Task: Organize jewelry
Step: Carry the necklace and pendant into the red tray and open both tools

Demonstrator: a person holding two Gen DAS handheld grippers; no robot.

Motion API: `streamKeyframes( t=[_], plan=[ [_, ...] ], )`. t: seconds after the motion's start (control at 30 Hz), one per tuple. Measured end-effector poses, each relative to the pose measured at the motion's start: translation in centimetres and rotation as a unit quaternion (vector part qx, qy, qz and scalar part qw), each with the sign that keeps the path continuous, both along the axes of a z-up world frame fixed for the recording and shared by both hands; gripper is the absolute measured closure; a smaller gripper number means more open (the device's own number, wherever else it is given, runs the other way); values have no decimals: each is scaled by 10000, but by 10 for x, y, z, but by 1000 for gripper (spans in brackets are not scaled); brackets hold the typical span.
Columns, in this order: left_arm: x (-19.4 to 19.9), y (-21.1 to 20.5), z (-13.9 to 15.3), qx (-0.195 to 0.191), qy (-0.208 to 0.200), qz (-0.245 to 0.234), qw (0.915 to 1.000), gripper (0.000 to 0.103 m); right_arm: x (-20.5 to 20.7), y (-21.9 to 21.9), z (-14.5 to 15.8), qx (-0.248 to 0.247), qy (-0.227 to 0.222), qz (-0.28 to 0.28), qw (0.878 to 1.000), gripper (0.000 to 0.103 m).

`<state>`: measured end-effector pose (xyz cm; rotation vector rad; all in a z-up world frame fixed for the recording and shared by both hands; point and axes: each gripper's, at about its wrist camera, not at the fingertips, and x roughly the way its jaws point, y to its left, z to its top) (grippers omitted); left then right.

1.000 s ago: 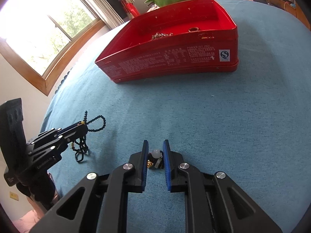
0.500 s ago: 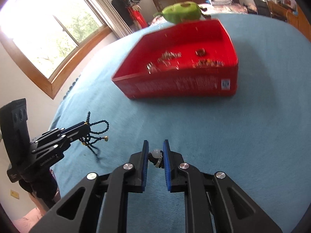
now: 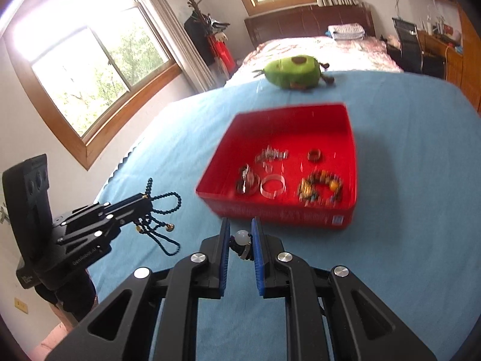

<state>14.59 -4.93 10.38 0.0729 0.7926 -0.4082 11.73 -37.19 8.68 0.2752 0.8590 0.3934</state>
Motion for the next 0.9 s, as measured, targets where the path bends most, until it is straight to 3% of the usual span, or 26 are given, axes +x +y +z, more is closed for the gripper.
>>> streamKeyframes(
  t=[0.2,0.37,0.6,0.9],
  plan=[
    [48,-23,27,-39,-144,25,9999,92,45,2,28,-37,-74,-21,10000,89],
    [90,-43,27,-25,-121,37,9999,92,100,5,26,-44,27,-139,9999,89],
    [166,-56,-12,116,262,319,9991,92,179,5,-22,-5,551,-281,9981,89],
    [233,-66,-77,365,907,525,9938,92,232,7,-86,-157,1101,-410,9930,89]
  ],
)
